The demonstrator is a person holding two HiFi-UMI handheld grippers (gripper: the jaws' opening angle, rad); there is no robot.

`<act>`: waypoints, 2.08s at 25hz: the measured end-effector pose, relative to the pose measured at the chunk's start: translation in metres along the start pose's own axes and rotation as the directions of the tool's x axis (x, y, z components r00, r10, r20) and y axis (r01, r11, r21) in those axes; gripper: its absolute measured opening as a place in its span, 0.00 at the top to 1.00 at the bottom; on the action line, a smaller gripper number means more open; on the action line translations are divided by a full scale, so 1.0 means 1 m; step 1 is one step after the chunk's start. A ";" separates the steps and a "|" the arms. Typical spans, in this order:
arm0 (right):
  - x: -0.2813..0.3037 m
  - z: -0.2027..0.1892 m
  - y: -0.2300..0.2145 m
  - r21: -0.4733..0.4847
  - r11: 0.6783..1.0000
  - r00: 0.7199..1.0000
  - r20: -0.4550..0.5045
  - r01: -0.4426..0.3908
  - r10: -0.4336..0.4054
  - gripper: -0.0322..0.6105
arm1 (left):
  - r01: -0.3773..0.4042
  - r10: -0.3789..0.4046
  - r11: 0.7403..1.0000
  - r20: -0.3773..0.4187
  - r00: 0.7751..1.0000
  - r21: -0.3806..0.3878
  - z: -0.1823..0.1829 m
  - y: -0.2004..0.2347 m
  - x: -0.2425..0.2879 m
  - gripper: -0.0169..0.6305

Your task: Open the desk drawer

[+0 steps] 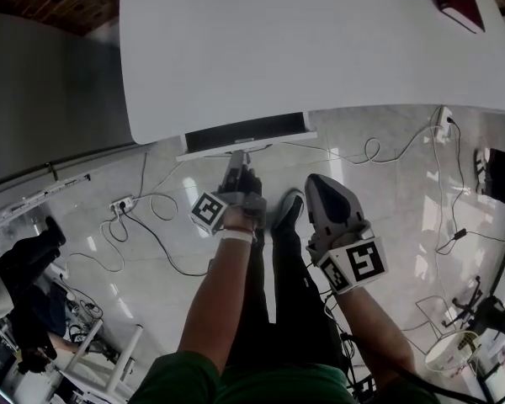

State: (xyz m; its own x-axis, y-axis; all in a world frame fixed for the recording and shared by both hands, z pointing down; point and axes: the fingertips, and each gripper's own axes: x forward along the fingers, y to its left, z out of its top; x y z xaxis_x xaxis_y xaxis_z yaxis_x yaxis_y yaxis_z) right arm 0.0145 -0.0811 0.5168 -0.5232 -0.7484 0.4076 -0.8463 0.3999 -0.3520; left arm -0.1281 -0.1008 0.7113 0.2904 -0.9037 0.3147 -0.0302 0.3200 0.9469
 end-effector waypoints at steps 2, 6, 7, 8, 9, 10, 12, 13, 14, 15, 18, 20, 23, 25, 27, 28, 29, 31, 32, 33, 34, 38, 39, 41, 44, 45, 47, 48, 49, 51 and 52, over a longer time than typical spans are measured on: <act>-0.001 0.002 0.001 0.001 1.000 1.000 0.005 -0.003 0.003 0.95 | -0.007 0.008 1.000 -0.007 1.000 0.020 -0.002 0.001 -0.006 0.94; -0.004 0.000 0.002 0.004 1.000 1.000 0.007 -0.007 0.007 0.95 | 0.008 -0.008 1.000 -0.015 1.000 0.006 -0.007 0.004 -0.012 0.94; -0.004 -0.001 0.004 0.006 1.000 1.000 0.006 -0.009 0.009 0.95 | 0.013 -0.013 1.000 -0.011 1.000 0.006 -0.007 0.004 -0.014 0.94; -0.005 0.000 0.007 0.007 1.000 1.000 0.007 -0.012 0.012 0.95 | 0.011 -0.011 1.000 -0.008 1.000 0.006 -0.007 0.004 -0.017 0.94; -0.006 0.000 0.009 0.006 1.000 1.000 0.008 -0.016 0.016 0.95 | 0.000 0.000 1.000 -0.006 1.000 -0.001 -0.008 0.005 -0.020 0.94; -0.007 0.000 0.011 0.004 1.000 1.000 0.007 -0.019 0.019 0.95 | -0.012 0.012 1.000 -0.005 1.000 -0.009 -0.011 0.008 -0.024 0.94; -0.009 -0.001 0.013 0.000 1.000 1.000 0.004 -0.023 0.023 0.95 | -0.020 0.020 1.000 -0.007 1.000 -0.008 -0.017 0.011 -0.032 0.94; -0.010 -0.001 0.013 -0.002 1.000 1.000 0.003 -0.024 0.024 0.95 | -0.017 0.017 1.000 -0.009 1.000 -0.010 -0.021 0.012 -0.037 0.94; -0.011 -0.001 0.014 -0.004 1.000 1.000 0.003 -0.025 0.025 0.95 | -0.016 0.016 1.000 -0.011 1.000 -0.012 -0.024 0.014 -0.041 0.94; -0.012 -0.001 0.014 -0.005 1.000 1.000 0.003 -0.027 0.027 0.95 | -0.019 0.018 1.000 -0.016 1.000 -0.015 -0.027 0.014 -0.045 0.94; -0.012 -0.002 0.016 -0.004 1.000 1.000 0.001 -0.029 0.029 0.95 | -0.021 0.020 0.999 -0.029 0.999 -0.024 -0.034 0.016 -0.053 0.94; -0.012 -0.003 0.018 -0.009 0.999 0.999 -0.001 -0.034 0.034 0.95 | -0.029 0.028 0.999 -0.029 0.999 -0.034 -0.036 0.019 -0.058 0.94; -0.013 -0.005 0.022 -0.005 0.999 0.999 -0.004 -0.037 0.037 0.95 | -0.041 0.040 0.998 -0.023 0.999 -0.037 -0.035 0.022 -0.063 0.94; -0.014 -0.005 0.023 0.000 0.999 0.999 -0.002 -0.036 0.036 0.95 | -0.042 0.041 0.999 -0.028 0.999 -0.029 -0.035 0.022 -0.064 0.94; -0.014 -0.007 0.023 0.000 0.999 0.999 -0.003 -0.035 0.035 0.95 | -0.035 0.034 0.999 -0.031 0.999 -0.023 -0.034 0.024 -0.064 0.94; -0.013 -0.008 0.023 0.000 0.999 0.999 -0.005 -0.036 0.036 0.95 | -0.031 0.030 0.999 -0.031 0.999 -0.026 -0.034 0.024 -0.063 0.94; -0.013 -0.008 0.023 -0.002 0.999 0.999 -0.006 -0.036 0.036 0.95 | -0.033 0.032 0.999 -0.032 0.999 -0.031 -0.035 0.024 -0.063 0.94; -0.012 -0.008 0.023 -0.001 0.999 0.999 -0.005 -0.036 0.036 0.95 | -0.041 0.039 0.998 -0.036 0.999 -0.039 -0.035 0.023 -0.064 0.94; -0.011 -0.007 0.024 0.000 0.999 0.999 -0.005 -0.036 0.036 0.95 | -0.040 0.039 0.998 -0.038 0.999 -0.041 -0.035 0.022 -0.064 0.94; -0.011 -0.007 0.024 -0.001 0.999 0.999 -0.005 -0.037 0.037 0.95 | -0.037 0.036 0.998 -0.039 0.999 -0.043 -0.035 0.022 -0.064 0.94; -0.010 -0.007 0.024 -0.004 0.999 0.999 -0.007 -0.039 0.039 0.95 | -0.032 0.031 0.999 -0.039 0.999 -0.044 -0.035 0.021 -0.064 0.94; -0.008 -0.007 0.024 -0.013 0.999 0.999 -0.013 -0.045 0.044 0.95 | -0.048 0.046 0.998 -0.044 0.998 -0.050 -0.036 0.025 -0.068 0.94; -0.007 -0.007 0.023 -0.009 0.999 0.999 -0.012 -0.043 0.043 0.95 | -0.060 0.057 0.997 -0.047 0.997 -0.051 -0.036 0.028 -0.069 0.94; -0.007 -0.008 0.022 -0.006 0.999 0.999 -0.013 -0.041 0.041 0.95 | -0.072 0.069 0.997 -0.053 0.996 -0.043 -0.037 0.033 -0.073 0.94; -0.006 -0.009 0.018 0.003 0.999 0.999 -0.013 -0.033 0.033 0.95 | -0.082 0.081 0.996 -0.065 0.995 -0.027 -0.037 0.039 -0.074 0.94; -0.005 -0.010 0.017 0.003 0.999 0.999 -0.014 -0.032 0.032 0.95 | -0.086 0.084 0.996 -0.068 0.994 -0.026 -0.037 0.041 -0.074 0.94; -0.004 -0.012 0.017 -0.001 0.999 0.999 -0.020 -0.032 0.032 0.95 | -0.089 0.087 0.996 -0.076 0.993 -0.029 -0.038 0.042 -0.073 0.94; -0.002 -0.013 0.016 -0.003 0.999 0.999 -0.021 -0.032 0.031 0.95 | -0.088 0.085 0.996 -0.081 0.993 -0.032 -0.038 0.043 -0.073 0.94; -0.001 -0.014 0.016 -0.005 0.999 0.999 -0.023 -0.032 0.032 0.95 | -0.083 0.080 0.996 -0.085 0.993 -0.036 -0.037 0.045 -0.072 0.94; 0.001 -0.016 0.015 -0.008 0.999 0.999 -0.027 -0.035 0.035 0.95 | -0.064 0.060 0.997 -0.091 0.994 -0.045 -0.037 0.047 -0.070 0.94; 0.002 -0.017 0.014 -0.009 0.999 0.999 -0.029 -0.037 0.036 0.95 | -0.057 0.053 0.997 -0.093 0.994 -0.048 -0.037 0.048 -0.069 0.94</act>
State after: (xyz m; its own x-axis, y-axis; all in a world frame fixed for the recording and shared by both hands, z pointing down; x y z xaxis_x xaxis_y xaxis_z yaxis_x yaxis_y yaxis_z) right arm -0.0005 -0.0677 0.5269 -0.5563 -0.7178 0.4186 -0.8274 0.4320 -0.3589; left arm -0.1143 -0.0127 0.7329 0.3759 -0.8552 0.3568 -0.0012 0.3846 0.9231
